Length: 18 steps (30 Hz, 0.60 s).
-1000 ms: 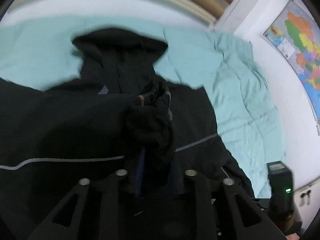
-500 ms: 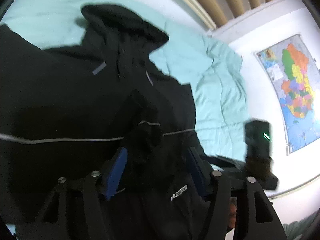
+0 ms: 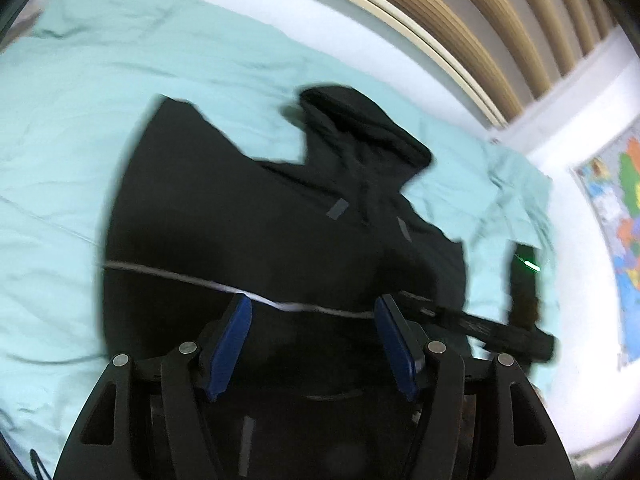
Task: Fold large clothes
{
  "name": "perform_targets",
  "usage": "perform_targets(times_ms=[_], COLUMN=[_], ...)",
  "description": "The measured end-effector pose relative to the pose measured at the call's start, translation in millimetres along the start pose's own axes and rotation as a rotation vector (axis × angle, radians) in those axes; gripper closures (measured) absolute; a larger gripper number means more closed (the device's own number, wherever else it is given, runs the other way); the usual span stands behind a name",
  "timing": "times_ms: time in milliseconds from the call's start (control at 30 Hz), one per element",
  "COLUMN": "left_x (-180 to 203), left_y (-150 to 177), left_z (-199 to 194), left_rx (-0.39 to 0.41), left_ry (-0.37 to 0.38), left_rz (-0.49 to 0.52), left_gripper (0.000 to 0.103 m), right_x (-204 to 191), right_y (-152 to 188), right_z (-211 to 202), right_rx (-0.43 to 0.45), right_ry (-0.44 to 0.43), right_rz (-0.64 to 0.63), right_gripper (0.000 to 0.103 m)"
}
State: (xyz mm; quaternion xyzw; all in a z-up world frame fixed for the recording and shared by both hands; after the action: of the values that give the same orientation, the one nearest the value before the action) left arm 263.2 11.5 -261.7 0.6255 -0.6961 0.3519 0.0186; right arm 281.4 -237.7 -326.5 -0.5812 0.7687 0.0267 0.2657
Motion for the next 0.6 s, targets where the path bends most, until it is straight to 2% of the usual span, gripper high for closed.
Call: perform_targets(times_ms=[67, 200, 267, 333, 433, 467, 533, 567, 600], left_x=[-5, -2, 2, 9, 17, 17, 13, 10, 8], left_y=[-8, -21, -24, -20, -6, 1, 11, 14, 16], left_z=[-4, -6, 4, 23, 68, 85, 109, 116, 122], left_rx=[0.031, 0.051, 0.034, -0.008, -0.107, -0.14, -0.164, -0.176, -0.176], left_ry=[-0.043, -0.03, -0.023, -0.017, -0.055, -0.106, -0.217, -0.245, -0.259], left_rz=[0.011, 0.023, 0.043, 0.075, 0.133, 0.172, 0.244, 0.259, 0.263], left_gripper=[0.037, 0.037, 0.037, 0.037, 0.037, 0.037, 0.037, 0.037, 0.037], right_x=[-2, 12, 28, 53, 95, 106, 131, 142, 154], right_y=[-3, -18, -25, -30, -27, -26, -22, -18, -13], right_z=[-24, -92, -122, -141, -133, -125, -108, -96, -82], right_rx=[0.055, 0.212, 0.276, 0.304, 0.266, 0.253, 0.211, 0.178, 0.133], right_ry=[0.029, 0.143, 0.212, 0.278, 0.334, 0.366, 0.49, 0.509, 0.476], right_rz=[-0.025, -0.063, -0.068, -0.053, 0.013, 0.022, -0.005, -0.01, 0.013], right_gripper=[0.064, 0.064, 0.064, 0.064, 0.064, 0.064, 0.064, 0.064, 0.064])
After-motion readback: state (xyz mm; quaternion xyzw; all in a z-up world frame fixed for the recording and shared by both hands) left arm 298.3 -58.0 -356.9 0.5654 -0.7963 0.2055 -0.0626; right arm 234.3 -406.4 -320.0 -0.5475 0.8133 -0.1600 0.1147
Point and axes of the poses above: each gripper's, at about its wrist camera, not at the fingertips, and z roughly the way its jaws point, x to its right, y to its underside, the point moved 7 cm from there along z, roughly the way its jaws point, and after that the axes turned 1 degree about x, right-handed, at the moved point
